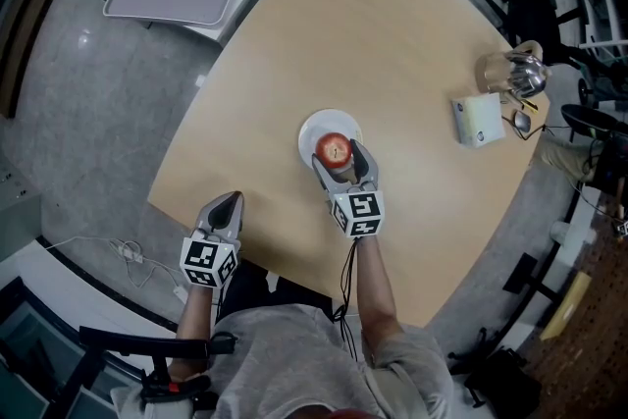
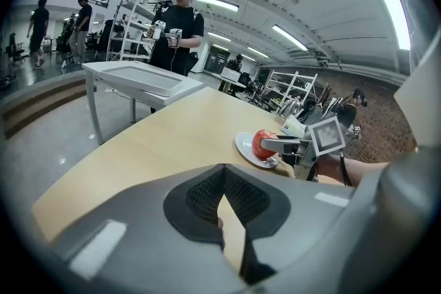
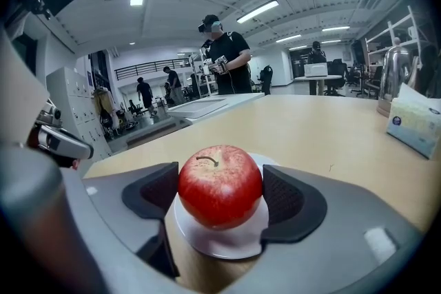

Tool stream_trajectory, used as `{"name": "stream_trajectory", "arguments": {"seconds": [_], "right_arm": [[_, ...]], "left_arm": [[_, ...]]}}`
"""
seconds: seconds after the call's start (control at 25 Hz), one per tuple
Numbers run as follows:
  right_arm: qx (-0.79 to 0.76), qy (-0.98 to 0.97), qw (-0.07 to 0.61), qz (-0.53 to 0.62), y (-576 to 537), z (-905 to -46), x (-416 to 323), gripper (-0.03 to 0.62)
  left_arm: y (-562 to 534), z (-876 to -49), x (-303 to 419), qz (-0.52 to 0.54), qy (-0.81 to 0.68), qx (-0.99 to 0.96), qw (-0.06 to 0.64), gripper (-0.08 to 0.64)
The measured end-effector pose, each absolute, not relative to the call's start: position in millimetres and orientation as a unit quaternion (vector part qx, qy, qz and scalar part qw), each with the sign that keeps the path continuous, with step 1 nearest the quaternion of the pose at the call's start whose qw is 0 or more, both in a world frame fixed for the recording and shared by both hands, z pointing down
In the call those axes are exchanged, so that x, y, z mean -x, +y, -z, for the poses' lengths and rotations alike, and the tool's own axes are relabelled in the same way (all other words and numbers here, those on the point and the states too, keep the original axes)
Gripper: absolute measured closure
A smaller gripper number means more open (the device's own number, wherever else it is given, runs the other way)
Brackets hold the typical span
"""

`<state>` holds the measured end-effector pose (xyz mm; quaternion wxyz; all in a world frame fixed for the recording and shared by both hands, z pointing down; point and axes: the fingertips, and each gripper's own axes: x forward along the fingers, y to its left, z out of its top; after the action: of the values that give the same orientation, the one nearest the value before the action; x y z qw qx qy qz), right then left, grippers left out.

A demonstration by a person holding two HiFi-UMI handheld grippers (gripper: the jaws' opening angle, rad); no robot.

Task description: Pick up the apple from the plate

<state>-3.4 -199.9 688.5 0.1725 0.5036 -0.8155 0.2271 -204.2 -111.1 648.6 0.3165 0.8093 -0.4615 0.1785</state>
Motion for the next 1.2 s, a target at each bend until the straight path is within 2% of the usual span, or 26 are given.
{"name": "stream_trajectory", "arguments": {"seconds": [1.2], "right_arm": [[-0.515, -0.818, 0.158, -0.202, -198, -657, -7, 0.209]], "left_arm": [[-110, -623, 193, -0.166, -0.460, -0.822, 0.292, 0.540]]}}
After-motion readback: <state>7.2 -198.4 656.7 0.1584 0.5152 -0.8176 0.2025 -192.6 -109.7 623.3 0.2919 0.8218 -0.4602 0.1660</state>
